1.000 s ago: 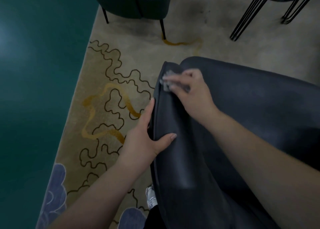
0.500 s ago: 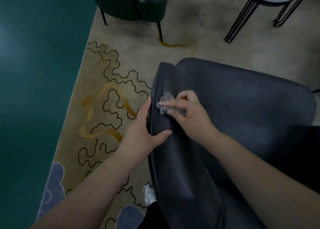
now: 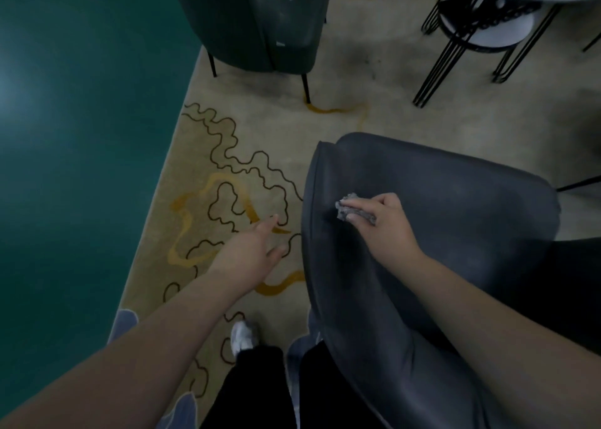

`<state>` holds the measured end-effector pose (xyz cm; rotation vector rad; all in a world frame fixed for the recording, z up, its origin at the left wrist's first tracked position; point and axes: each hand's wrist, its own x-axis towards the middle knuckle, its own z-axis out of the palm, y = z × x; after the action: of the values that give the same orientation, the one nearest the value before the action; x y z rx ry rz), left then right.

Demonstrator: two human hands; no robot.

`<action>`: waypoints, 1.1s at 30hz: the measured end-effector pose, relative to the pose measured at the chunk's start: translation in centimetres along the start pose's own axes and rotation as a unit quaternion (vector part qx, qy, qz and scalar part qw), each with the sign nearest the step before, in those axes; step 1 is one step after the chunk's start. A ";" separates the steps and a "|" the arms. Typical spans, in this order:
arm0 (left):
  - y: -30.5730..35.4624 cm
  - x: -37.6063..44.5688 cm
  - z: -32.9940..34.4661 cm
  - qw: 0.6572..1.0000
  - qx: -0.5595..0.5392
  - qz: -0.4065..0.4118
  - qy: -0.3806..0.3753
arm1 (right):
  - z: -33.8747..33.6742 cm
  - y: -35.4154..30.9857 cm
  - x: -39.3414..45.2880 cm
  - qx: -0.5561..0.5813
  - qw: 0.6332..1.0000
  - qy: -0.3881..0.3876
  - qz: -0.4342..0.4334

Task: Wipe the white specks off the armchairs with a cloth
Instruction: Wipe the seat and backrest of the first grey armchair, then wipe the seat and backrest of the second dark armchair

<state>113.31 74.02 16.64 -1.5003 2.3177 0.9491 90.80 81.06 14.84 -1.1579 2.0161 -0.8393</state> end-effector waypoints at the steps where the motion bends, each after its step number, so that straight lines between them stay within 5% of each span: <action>1: -0.6 -0.1 -0.5 1.000 0.023 -0.003 0.005 | 0.3 -0.7 -0.1 -0.005 1.000 0.009 -0.003; 9: -7.3 -0.4 -5.2 0.986 0.166 0.021 -0.006 | 5.0 -7.2 -0.4 -0.026 0.999 0.032 0.004; 21: -17.8 1.1 -15.2 0.968 0.237 0.075 0.020 | 14.2 -16.9 4.0 -0.055 0.994 0.096 0.021; 33: -15.5 12.5 -21.6 0.964 0.254 0.073 0.036 | 11.3 -18.0 16.8 -0.087 0.992 0.088 0.034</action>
<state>124.61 47.19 20.70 -1.1784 2.4904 0.2852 101.61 56.46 18.70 -1.1355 2.2989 -0.7668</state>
